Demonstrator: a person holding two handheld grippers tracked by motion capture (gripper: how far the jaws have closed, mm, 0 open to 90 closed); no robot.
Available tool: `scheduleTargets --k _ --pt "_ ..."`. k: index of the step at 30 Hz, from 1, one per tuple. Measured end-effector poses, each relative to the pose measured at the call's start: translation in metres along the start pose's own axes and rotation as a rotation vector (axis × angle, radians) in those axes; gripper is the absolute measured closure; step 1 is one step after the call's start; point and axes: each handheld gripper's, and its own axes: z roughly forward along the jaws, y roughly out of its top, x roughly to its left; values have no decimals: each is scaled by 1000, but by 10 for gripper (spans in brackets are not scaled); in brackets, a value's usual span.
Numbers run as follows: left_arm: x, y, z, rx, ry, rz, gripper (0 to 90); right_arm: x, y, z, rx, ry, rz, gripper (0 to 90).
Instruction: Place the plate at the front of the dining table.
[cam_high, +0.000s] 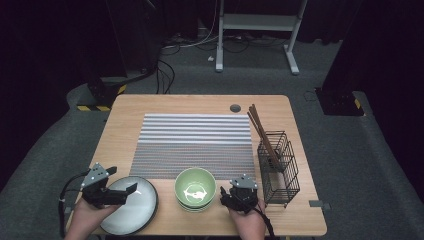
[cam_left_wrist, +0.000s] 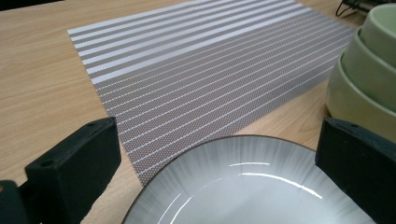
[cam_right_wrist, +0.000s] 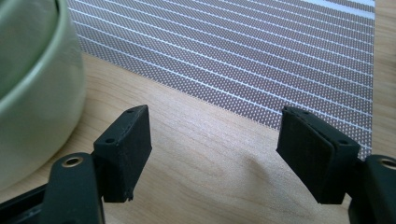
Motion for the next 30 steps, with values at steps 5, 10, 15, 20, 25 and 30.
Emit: scheduleTargets --k 5,10,15,20,25,30 --pt "0 -1 1 18 7 -3 7 1 3 -8 -40 0 11 329" --pt "-1 -4 -3 7 16 19 42 -1 8 -17 -84 17 13 341" --pt "2 -4 -6 1 1 2 63 -1 10 -22 -110 10 41 332" --pt "7 -4 -10 -5 -18 -27 96 -1 13 -24 -123 9 59 344" --pt "13 -5 -16 -7 -3 -36 150 1 15 -24 -121 13 57 367" --pt "19 -6 -20 -3 12 -49 152 3 18 -25 -125 0 55 393"
